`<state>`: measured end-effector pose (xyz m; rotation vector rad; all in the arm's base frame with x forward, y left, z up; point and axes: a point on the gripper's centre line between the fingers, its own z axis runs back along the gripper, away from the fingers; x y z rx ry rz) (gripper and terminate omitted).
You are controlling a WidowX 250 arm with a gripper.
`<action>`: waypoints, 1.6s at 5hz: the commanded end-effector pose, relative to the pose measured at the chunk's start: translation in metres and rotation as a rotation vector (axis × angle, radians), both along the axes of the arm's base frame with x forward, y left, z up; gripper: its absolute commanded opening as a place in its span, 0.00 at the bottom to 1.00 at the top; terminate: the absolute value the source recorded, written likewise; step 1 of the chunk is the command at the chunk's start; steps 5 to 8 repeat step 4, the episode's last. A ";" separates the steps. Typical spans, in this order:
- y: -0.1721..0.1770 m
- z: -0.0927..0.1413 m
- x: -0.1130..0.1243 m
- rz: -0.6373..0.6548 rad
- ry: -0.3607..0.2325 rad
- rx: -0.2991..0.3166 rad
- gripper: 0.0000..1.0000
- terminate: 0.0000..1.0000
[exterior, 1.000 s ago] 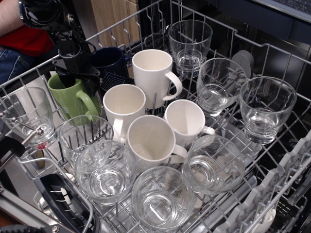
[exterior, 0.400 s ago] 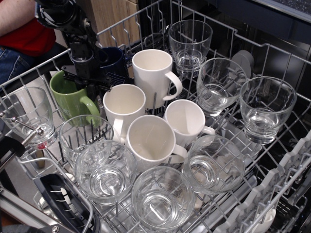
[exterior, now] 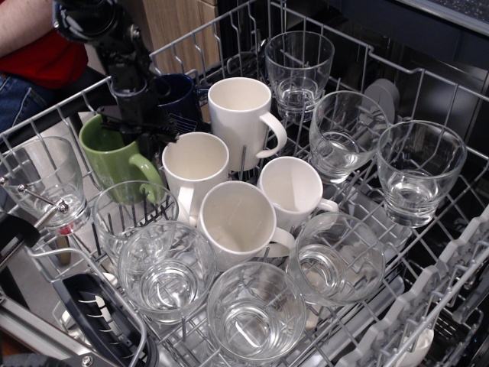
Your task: Pick up green mug
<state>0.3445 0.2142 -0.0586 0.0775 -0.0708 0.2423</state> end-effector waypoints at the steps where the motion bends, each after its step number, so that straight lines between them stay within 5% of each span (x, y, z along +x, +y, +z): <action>1: 0.012 0.118 0.031 -0.026 -0.155 0.104 0.00 0.00; 3: 0.013 0.182 0.024 -0.059 -0.084 0.134 0.00 0.00; 4: 0.014 0.203 0.021 -0.097 -0.021 0.140 0.00 1.00; 8: 0.014 0.203 0.021 -0.097 -0.021 0.140 0.00 1.00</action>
